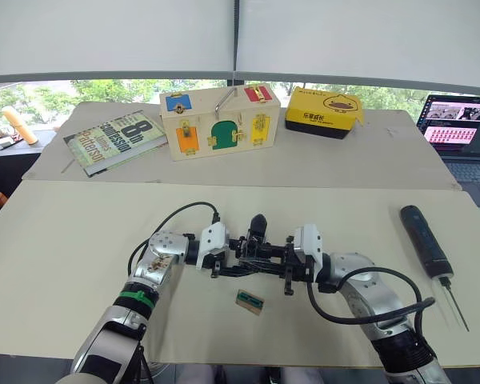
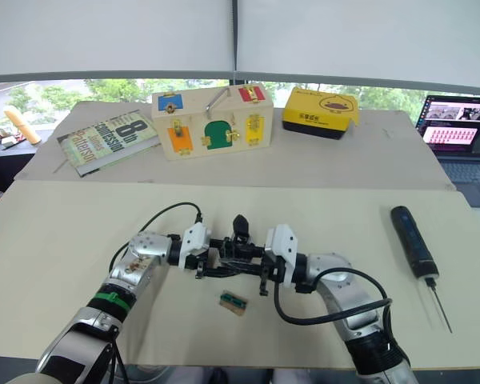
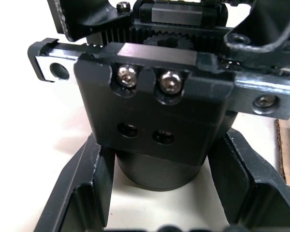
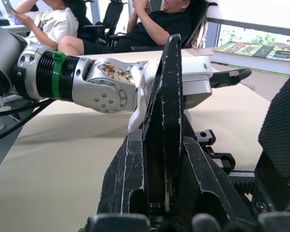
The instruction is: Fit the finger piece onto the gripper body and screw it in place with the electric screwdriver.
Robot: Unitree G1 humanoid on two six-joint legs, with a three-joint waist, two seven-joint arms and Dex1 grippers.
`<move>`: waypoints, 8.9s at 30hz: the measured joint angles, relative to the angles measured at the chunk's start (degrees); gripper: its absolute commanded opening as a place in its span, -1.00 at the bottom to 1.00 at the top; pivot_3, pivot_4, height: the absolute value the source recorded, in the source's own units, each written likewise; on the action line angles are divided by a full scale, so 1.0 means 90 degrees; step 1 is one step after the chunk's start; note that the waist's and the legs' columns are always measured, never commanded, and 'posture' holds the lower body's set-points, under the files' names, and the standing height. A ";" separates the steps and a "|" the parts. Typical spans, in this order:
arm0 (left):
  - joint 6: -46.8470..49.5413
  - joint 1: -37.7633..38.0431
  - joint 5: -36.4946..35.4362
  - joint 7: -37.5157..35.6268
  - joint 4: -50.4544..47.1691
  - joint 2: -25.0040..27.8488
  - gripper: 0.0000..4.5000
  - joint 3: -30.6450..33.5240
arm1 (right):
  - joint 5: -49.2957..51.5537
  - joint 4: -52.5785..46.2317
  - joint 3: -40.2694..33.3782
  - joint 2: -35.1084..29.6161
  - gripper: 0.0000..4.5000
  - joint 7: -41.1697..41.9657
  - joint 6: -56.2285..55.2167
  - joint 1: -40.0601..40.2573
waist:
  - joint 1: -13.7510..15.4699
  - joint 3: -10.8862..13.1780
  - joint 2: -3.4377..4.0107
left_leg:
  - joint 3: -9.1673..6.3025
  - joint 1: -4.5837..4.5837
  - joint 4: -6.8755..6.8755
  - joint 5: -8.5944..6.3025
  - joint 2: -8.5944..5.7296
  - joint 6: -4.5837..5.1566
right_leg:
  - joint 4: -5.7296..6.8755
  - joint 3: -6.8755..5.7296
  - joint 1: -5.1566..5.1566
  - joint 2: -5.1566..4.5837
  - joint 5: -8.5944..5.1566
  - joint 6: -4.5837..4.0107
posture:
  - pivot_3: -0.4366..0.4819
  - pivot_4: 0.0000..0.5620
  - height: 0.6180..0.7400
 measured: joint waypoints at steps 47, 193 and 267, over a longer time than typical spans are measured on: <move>0.0255 0.0153 0.0012 0.0253 -0.0147 0.0077 0.01 -0.0018 | 0.0062 0.0037 0.0356 -0.0356 -0.83 -0.0120 0.0802 -0.0385 | -0.0062 -0.0051 -0.0003 | -0.0008 0.0089 -0.0014 -0.0014 0.0016 0.0019 | -0.0005 0.0009 0.0077 -0.0036 -0.0003 -0.0004 | -0.05 -0.47 1.00; 0.2684 0.2877 -0.3287 0.0234 -0.5129 0.2554 1.00 0.2669 | 0.0223 -0.1017 -0.0511 -0.6537 0.99 0.1032 0.6281 -0.1151 | -0.0003 0.0032 0.0058 | 0.0070 0.0066 -0.0104 0.0000 0.0006 -0.0019 | -0.0011 0.0140 -0.0030 -0.0009 -0.0036 -0.0001 | -0.05 -0.47 1.00; 0.1121 0.3579 -0.1269 0.0048 -0.4338 0.2251 1.00 0.1002 | 0.1782 -0.3094 -0.2809 -0.0145 -0.16 0.1276 0.1667 0.1435 | -0.0104 0.0025 0.0041 | 0.0071 0.0023 -0.0003 0.0006 -0.0006 -0.0027 | 0.0089 0.0097 -0.0063 0.0005 -0.0024 -0.0012 | -0.05 -0.47 1.00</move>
